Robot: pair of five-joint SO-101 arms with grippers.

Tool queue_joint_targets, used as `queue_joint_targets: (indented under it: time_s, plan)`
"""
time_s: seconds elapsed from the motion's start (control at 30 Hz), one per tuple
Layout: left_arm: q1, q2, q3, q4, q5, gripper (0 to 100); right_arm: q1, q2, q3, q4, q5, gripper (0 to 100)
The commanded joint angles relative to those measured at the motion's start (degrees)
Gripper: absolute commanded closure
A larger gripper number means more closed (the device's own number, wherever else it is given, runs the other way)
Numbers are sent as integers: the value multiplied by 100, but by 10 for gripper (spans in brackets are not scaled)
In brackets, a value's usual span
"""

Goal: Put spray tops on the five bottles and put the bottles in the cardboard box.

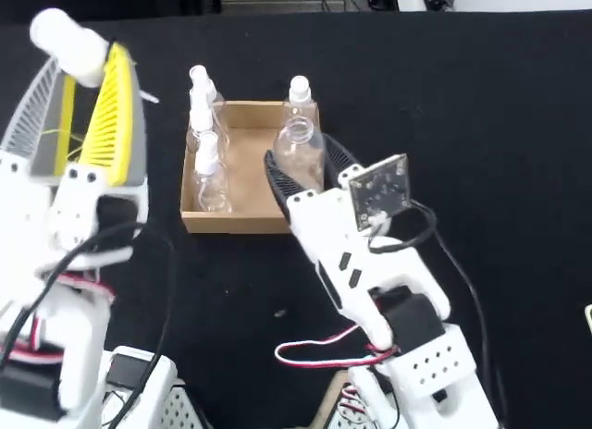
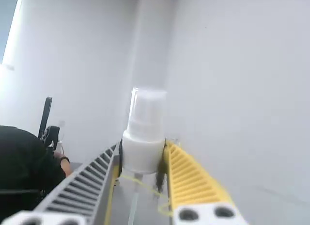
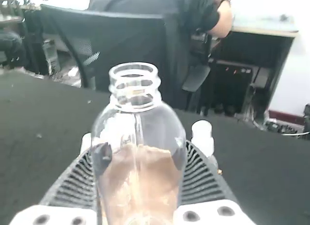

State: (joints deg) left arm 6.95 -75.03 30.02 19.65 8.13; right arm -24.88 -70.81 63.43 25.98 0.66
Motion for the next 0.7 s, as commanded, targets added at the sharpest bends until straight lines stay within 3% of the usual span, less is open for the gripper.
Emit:
queue_joint_targets:
  time_s: [0.0, 0.17, 0.27, 0.4, 0.67]
  plan:
    - [92, 413, 110, -255, 79, 970, -88, 75, 101, -255, 44, 987]
    - [145, 519, 154, -554, 123, 970, -97, 13, 804, -1310, 53, 988]
    - [576, 484, 136, -589, 536, 970, -105, 13, 1103, -1758, 70, 988]
    - [919, 484, 136, -598, 844, 970, -343, 13, 1200, -1697, 70, 988]
    - [2070, 492, 330, -607, 800, 970, -571, 4, 1218, -1582, 79, 988]
